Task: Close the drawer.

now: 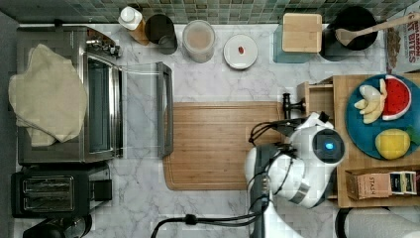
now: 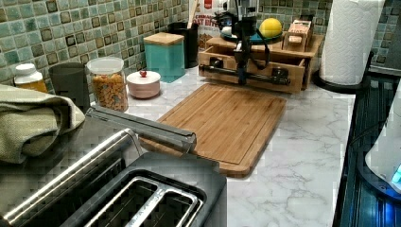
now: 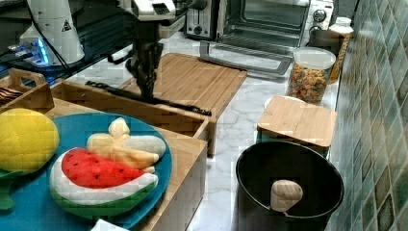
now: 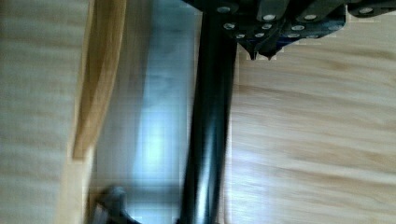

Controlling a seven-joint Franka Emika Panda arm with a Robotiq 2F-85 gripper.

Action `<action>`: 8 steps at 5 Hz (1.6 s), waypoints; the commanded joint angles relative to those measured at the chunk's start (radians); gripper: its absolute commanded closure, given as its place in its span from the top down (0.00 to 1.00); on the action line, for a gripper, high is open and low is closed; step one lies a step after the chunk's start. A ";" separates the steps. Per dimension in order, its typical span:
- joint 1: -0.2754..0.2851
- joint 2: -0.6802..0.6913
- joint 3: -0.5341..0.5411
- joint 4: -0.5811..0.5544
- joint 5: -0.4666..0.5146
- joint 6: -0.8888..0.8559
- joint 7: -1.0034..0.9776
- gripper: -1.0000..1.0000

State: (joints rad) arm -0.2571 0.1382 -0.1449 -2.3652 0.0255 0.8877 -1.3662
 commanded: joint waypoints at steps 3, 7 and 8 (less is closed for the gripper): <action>-0.144 0.072 -0.175 0.272 -0.030 0.047 0.062 0.00; -0.144 0.071 -0.175 0.272 -0.030 0.047 0.062 0.00; -0.143 0.072 -0.176 0.272 -0.029 0.047 0.062 0.00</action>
State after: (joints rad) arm -0.3074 0.2303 -0.2136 -2.2402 0.0224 0.8711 -1.3154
